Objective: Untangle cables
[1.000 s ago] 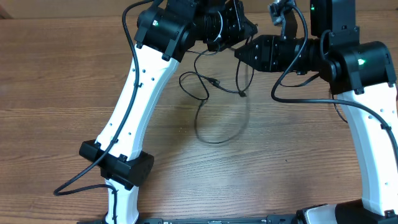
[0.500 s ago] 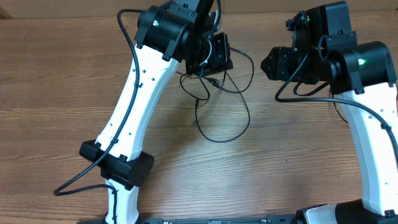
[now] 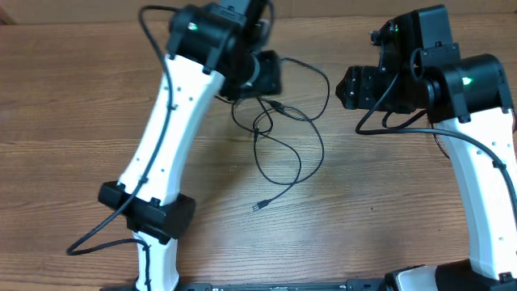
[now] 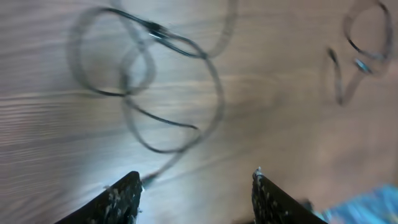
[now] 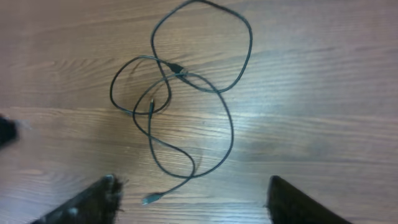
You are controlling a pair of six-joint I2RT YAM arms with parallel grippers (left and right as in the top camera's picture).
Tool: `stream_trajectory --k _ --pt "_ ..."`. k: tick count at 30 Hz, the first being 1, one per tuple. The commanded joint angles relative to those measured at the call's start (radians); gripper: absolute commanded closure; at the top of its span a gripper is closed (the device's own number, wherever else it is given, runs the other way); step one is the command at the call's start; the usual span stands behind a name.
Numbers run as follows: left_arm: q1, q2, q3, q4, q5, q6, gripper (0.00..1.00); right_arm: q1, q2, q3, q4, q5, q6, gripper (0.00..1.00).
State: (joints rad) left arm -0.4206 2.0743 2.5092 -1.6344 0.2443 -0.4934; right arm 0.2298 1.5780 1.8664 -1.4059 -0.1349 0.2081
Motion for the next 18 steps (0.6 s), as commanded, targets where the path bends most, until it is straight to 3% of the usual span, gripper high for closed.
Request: stream_trajectory --k 1,2,9,13,18 --pt "0.116 -0.016 0.007 -0.019 -0.088 0.015 0.42 0.006 -0.011 -0.071 0.023 -0.010 -0.007 0.18" --pt "0.150 -0.016 0.007 -0.031 -0.087 0.015 0.41 0.010 -0.011 -0.101 0.047 -0.016 -0.010 0.12" --pt "0.323 -0.016 0.006 -0.055 -0.003 0.019 0.39 0.107 -0.006 -0.310 0.238 -0.091 -0.235 0.00" --pt "0.353 -0.016 0.006 -0.055 0.011 0.019 0.38 0.189 0.014 -0.431 0.338 -0.067 -0.348 0.00" --pt "0.349 -0.016 0.006 -0.055 0.011 0.023 0.38 0.244 0.073 -0.555 0.490 0.148 -0.367 0.00"
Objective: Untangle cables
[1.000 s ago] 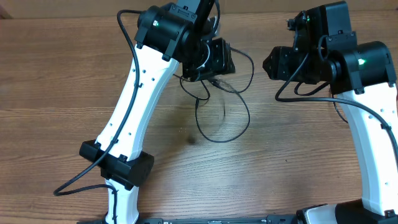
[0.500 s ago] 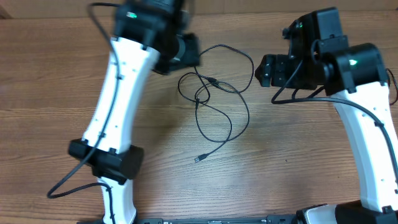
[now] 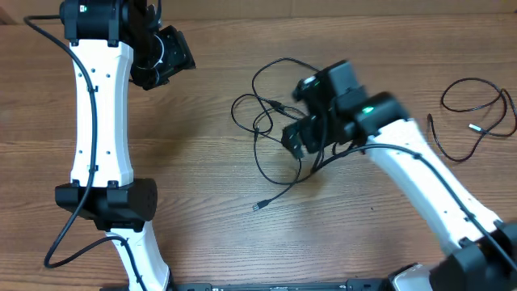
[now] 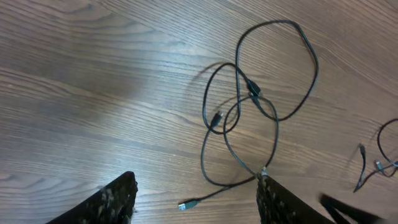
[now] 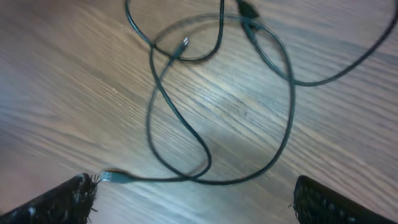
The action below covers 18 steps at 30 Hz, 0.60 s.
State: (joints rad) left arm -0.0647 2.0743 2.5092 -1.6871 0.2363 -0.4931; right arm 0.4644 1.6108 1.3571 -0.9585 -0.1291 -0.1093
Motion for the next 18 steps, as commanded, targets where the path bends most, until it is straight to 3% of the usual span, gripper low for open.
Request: stream_trajectory --k 1,12,18 --pt "-0.008 -0.016 0.006 -0.002 0.019 0.023 0.38 0.012 0.062 -0.067 0.083 0.181 -0.050 0.00" --pt "-0.016 -0.016 0.006 -0.002 0.027 0.022 0.38 0.011 0.258 -0.096 0.304 0.215 0.000 0.00" --pt "-0.029 -0.016 0.006 -0.002 0.027 0.022 0.38 -0.019 0.264 -0.096 0.398 0.338 0.166 0.00"
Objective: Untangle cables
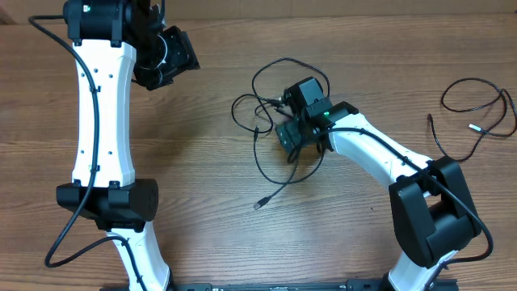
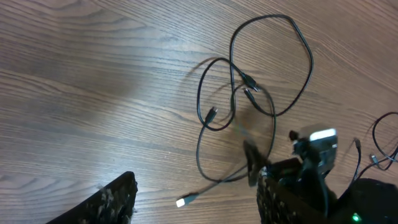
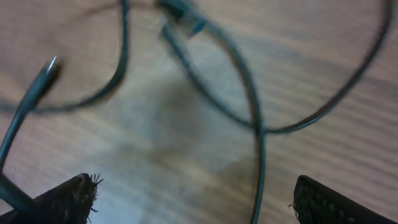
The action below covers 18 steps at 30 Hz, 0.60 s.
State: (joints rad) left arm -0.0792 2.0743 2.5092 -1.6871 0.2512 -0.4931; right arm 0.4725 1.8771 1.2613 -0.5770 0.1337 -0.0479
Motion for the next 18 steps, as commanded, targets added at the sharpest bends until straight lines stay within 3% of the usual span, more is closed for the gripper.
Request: stream_trajectory --k 1,9,18 --pt "-0.019 -0.016 0.006 -0.002 0.012 0.022 0.38 -0.042 -0.001 0.000 0.024 0.069 0.125 0.00" --pt "-0.046 -0.016 0.006 -0.002 0.011 0.022 0.38 -0.168 0.055 0.000 0.068 -0.175 0.153 0.00" --pt "-0.062 -0.016 0.006 0.001 0.012 0.018 0.39 -0.198 0.094 0.000 0.058 -0.256 0.149 0.05"
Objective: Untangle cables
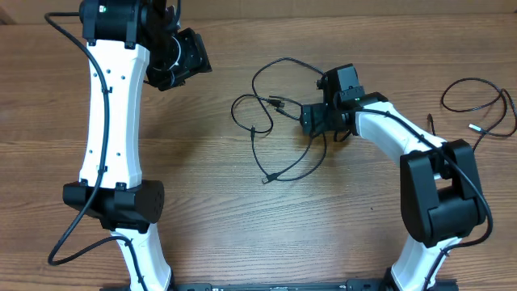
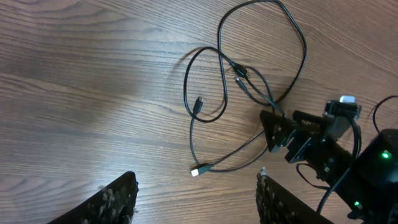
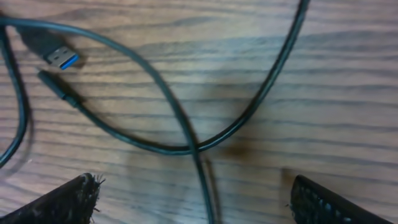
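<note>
A tangle of thin black cables (image 1: 275,103) lies on the wooden table, with one free plug end (image 1: 265,179) toward the front. My right gripper (image 1: 309,121) sits low at the tangle's right side, open. In the right wrist view a cable strand (image 3: 200,174) runs on the wood between its spread fingers, and a blue-tongued USB plug (image 3: 60,57) lies farther off. My left gripper (image 1: 194,61) hangs high at the back left, open and empty. The left wrist view looks down on the tangle (image 2: 239,70) and the right gripper (image 2: 280,130).
A second, separate black cable (image 1: 477,101) lies looped at the far right of the table (image 1: 202,218). The left arm's white links stand along the left side, and the right arm's links curve round the right front.
My right gripper has shifted right and back, to the tangle's right edge. The cable's lower loop is smaller and its free plug end lies farther back. My left gripper moved slightly right.
At first my left arm reached over the tangle while my right stayed at the back right. Then the left was back at the far left and the right was over the tangle. The right then sat low over the tangle's middle, and now at its right edge with the loops shifted.
</note>
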You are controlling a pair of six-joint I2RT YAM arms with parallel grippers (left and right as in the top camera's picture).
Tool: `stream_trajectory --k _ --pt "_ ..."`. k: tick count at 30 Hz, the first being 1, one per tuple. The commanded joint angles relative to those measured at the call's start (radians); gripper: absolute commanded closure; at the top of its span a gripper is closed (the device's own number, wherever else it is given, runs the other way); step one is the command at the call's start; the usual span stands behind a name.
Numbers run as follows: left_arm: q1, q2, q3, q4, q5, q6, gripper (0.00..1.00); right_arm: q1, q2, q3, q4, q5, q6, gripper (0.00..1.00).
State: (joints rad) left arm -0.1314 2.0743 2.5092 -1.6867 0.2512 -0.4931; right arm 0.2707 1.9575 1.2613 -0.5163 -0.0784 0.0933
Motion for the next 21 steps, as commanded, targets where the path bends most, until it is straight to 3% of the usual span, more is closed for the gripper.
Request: stream_trajectory --k 1,8,11,13,19,21 --pt "-0.010 -0.016 0.006 0.000 0.012 0.018 0.38 0.005 0.019 0.000 -0.011 -0.048 0.008 0.07" --pt "-0.010 -0.016 0.006 -0.002 0.012 0.018 0.39 0.005 0.069 0.000 -0.093 -0.058 0.041 0.25" --pt "-0.010 -0.016 0.006 0.000 0.012 0.017 0.39 0.005 0.069 0.000 -0.113 -0.058 0.092 0.44" --pt "-0.010 -0.016 0.006 0.000 0.012 0.014 0.39 0.005 0.069 0.000 -0.127 -0.058 0.107 0.62" --pt "-0.010 -0.016 0.006 0.000 0.013 0.014 0.39 0.005 0.069 0.001 -0.187 -0.058 0.125 0.92" --pt "-0.010 -0.016 0.006 0.000 0.013 0.014 0.39 0.005 0.069 0.003 -0.205 -0.058 0.146 0.96"
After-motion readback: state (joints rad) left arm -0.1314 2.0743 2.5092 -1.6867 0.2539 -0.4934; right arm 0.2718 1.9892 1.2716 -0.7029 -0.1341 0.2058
